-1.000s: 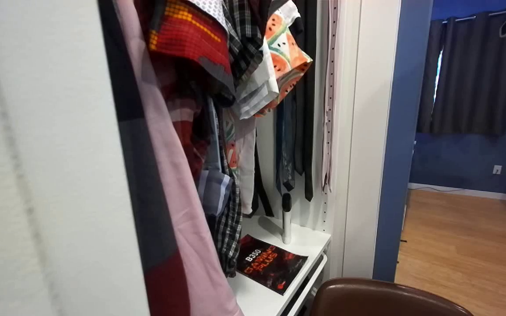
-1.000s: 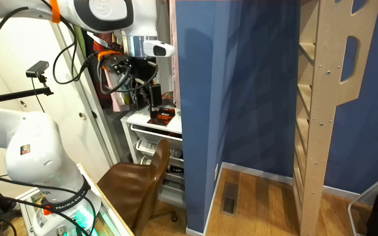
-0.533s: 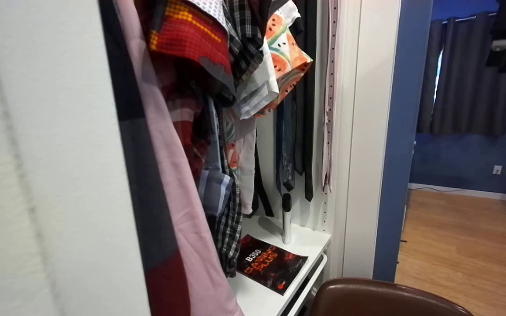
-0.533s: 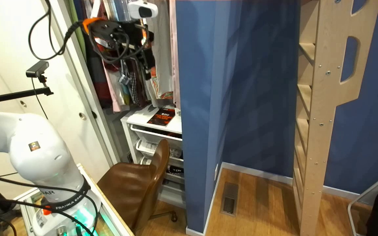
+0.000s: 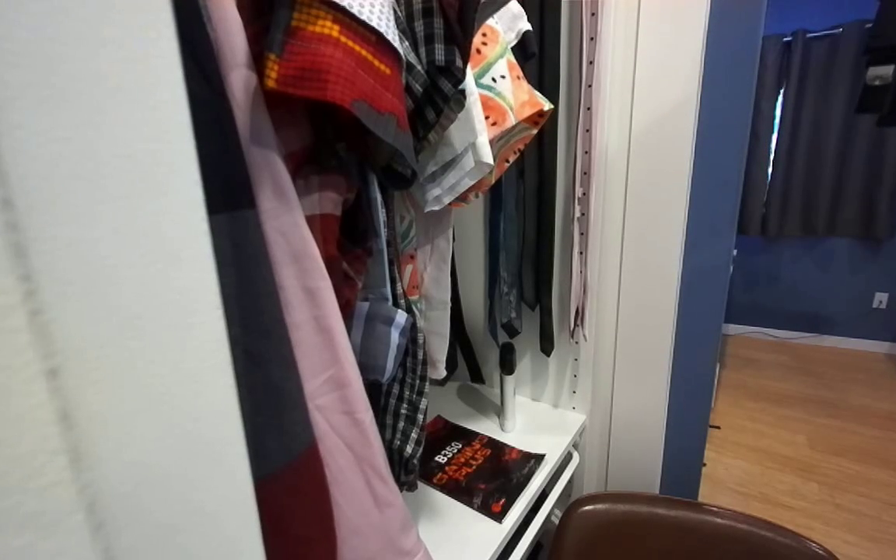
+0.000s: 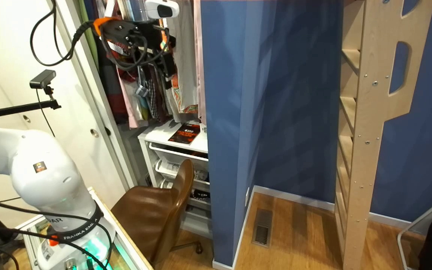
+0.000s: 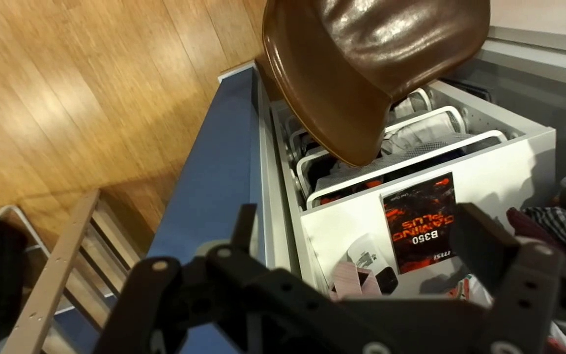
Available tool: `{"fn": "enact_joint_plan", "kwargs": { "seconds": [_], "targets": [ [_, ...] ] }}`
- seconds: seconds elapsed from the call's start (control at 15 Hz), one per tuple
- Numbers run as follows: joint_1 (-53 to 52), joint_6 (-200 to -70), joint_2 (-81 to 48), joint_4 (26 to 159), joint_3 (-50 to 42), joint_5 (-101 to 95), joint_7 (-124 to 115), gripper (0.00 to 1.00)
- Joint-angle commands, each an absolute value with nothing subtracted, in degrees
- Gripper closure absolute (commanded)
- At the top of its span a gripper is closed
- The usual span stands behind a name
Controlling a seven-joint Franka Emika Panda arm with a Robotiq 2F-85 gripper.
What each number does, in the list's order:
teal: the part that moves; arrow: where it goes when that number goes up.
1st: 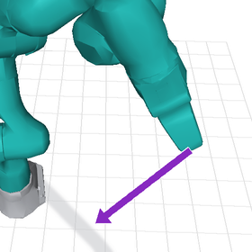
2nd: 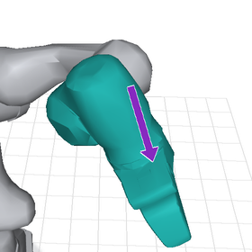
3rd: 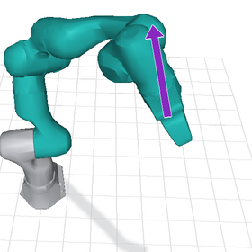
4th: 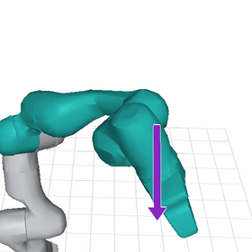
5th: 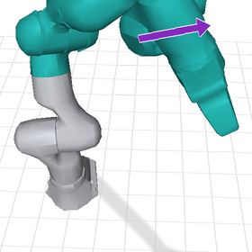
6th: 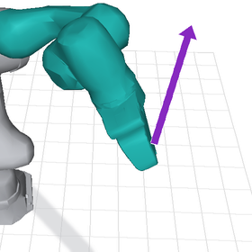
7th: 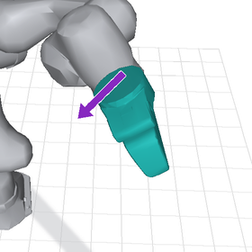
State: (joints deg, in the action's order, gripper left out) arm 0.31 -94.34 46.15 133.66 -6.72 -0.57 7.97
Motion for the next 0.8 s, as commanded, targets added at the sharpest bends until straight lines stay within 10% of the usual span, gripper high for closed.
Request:
{"fn": "enact_joint_plan", "kwargs": {
  "seconds": [0.0,0.73],
  "targets": [
    [-1.5,-98.5,46.0,132.3,-7.5,7.2,7.0,0.0],
    [-12.9,-125.9,37.1,118.6,-0.5,31.6,7.9,0.0]
  ]
}}
